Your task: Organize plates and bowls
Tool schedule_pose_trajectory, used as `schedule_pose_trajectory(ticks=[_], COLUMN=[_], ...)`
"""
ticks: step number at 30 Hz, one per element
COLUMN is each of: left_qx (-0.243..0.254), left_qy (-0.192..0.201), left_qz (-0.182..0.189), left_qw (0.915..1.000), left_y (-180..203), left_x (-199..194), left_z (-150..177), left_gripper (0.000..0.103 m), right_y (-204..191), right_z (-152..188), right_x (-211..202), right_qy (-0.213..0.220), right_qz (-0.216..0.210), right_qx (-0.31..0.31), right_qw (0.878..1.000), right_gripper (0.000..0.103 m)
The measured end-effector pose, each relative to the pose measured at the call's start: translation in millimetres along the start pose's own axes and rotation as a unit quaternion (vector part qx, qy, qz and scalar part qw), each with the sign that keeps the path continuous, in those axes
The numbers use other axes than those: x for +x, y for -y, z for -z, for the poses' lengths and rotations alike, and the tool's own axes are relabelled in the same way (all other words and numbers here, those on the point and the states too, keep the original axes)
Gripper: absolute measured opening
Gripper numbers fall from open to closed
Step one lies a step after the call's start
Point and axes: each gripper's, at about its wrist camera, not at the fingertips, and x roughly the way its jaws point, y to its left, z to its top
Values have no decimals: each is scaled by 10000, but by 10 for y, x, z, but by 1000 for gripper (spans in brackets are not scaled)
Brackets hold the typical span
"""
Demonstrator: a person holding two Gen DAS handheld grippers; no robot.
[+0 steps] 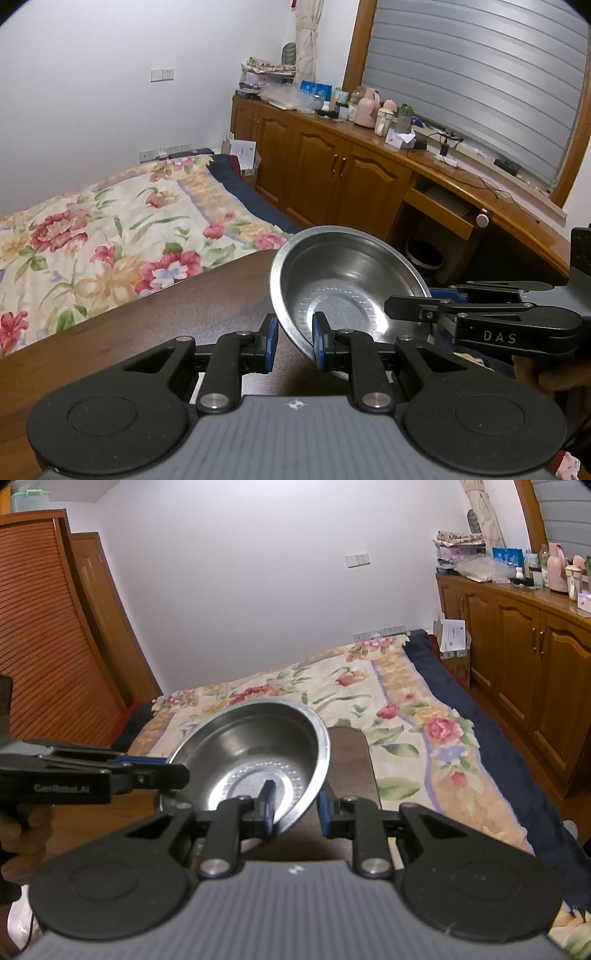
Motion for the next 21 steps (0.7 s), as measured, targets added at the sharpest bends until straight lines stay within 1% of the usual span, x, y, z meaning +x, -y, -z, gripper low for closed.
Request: schedule_pose_trajectory(ticks=[21], left_qx=[134], left_qy=[502], left_qz=[-74], left_qw=[9986], left_y=[146], left_x=[-669], left_z=[89], left_gripper=[21], right_y=[-285], right_z=[-36], right_x=[-370], right_qy=[340], right_qz=[-26], right_qx=[-284], right_qw=[9990], right_gripper=[26])
